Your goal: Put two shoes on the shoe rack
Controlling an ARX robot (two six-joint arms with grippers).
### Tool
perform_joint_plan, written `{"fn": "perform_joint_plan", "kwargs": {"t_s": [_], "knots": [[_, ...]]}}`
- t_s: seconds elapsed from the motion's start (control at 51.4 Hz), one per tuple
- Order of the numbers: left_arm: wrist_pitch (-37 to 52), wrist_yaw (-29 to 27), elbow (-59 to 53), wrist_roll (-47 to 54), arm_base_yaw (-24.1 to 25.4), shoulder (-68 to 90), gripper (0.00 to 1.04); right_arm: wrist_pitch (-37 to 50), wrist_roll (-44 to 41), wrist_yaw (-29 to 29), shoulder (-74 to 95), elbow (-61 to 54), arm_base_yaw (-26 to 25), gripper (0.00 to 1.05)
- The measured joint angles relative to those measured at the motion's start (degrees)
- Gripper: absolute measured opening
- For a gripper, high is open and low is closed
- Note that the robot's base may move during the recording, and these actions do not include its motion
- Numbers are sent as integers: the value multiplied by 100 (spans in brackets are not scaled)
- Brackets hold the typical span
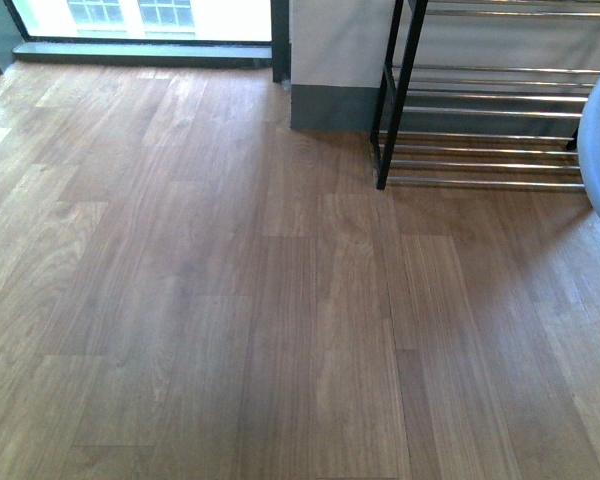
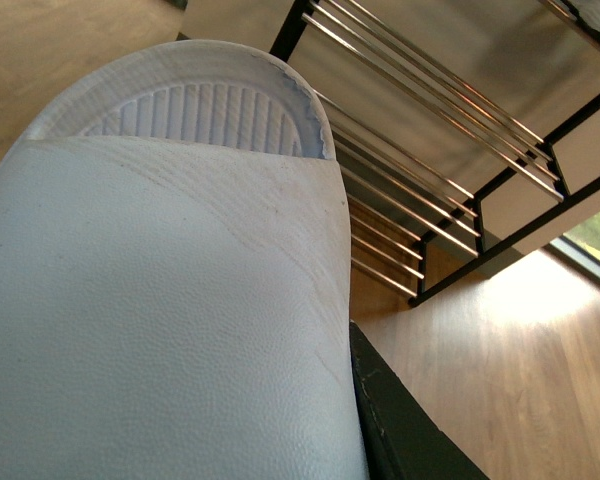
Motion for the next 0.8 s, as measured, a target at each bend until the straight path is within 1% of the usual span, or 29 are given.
{"fn": "perform_joint_plan", "kwargs": {"t_s": [0.039, 0.078, 0.117, 0.194, 0.797], "knots": [[2, 0, 0, 0, 0, 0, 2, -444, 245, 367, -789, -208, 369, 1], [2, -2, 0, 0, 0, 0, 2, -560, 345, 396, -1235, -310, 531, 1], [2, 0, 0, 0, 0, 0, 2, -577, 426, 431, -1478, -321, 590, 1], [2, 0, 0, 0, 0, 0, 2, -577, 540, 516, -1604, -293, 608, 1], [0, -9, 0, 0, 4, -2, 2, -590, 614, 496, -1620, -297, 640, 1]]}}
